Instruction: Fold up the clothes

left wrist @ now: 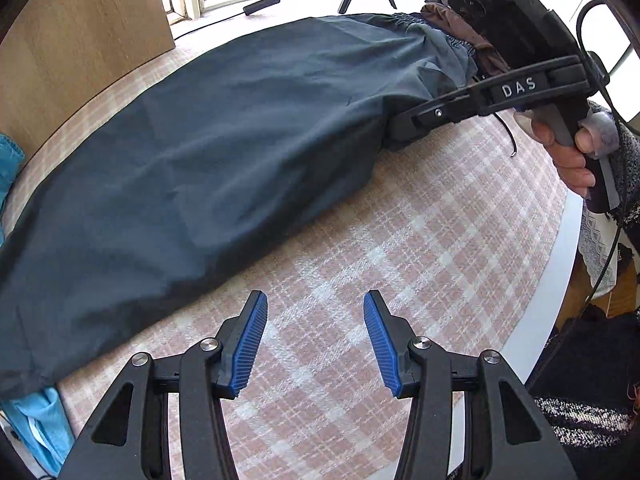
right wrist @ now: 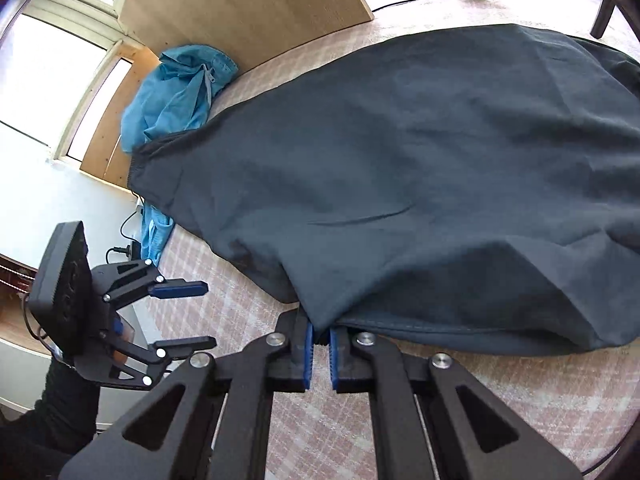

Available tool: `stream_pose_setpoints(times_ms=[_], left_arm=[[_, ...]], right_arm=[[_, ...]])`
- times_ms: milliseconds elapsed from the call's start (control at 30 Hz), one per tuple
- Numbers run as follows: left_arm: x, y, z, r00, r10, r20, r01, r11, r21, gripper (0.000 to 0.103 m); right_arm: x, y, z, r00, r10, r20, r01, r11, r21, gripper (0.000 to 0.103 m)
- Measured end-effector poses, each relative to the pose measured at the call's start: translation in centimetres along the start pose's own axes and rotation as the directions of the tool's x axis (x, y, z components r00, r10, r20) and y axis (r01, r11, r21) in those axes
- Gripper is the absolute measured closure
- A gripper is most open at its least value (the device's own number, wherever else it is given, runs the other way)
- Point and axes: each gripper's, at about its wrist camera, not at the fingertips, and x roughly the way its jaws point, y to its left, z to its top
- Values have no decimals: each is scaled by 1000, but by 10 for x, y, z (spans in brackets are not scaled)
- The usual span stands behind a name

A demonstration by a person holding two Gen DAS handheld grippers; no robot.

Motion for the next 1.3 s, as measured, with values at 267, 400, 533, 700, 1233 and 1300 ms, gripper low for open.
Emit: stream_pose_setpoints(times_ms=[267, 400, 533, 700, 1233, 1300], left_arm=[[26, -15, 39, 984, 127, 125, -120, 991, -64, 56], [11, 3, 54, 972, 158, 173, -140, 984, -113, 56], [1, 9, 65, 967, 192, 169, -180, 980, -83, 55], [2, 23, 81, 963, 226, 144, -215, 973, -87, 55], [41, 24, 95, 993, 97, 68, -89, 990, -111, 55], [39, 13, 89, 995, 61, 77, -53, 993, -104, 55]], right_arm=[[-22, -5, 29, 995, 95, 2, -95, 994, 54, 97], [-27, -1, 42, 999, 45, -6, -45, 999, 12, 94], [-28, 1, 43, 996, 20, -89, -21, 1000, -17, 90], [-57, 10, 28, 997, -63, -54, 52, 982, -180, 88], [35, 22, 47, 959, -237, -156, 153, 894, -422, 84], [30, 4, 61, 974, -147, -170, 87, 944, -318, 84]])
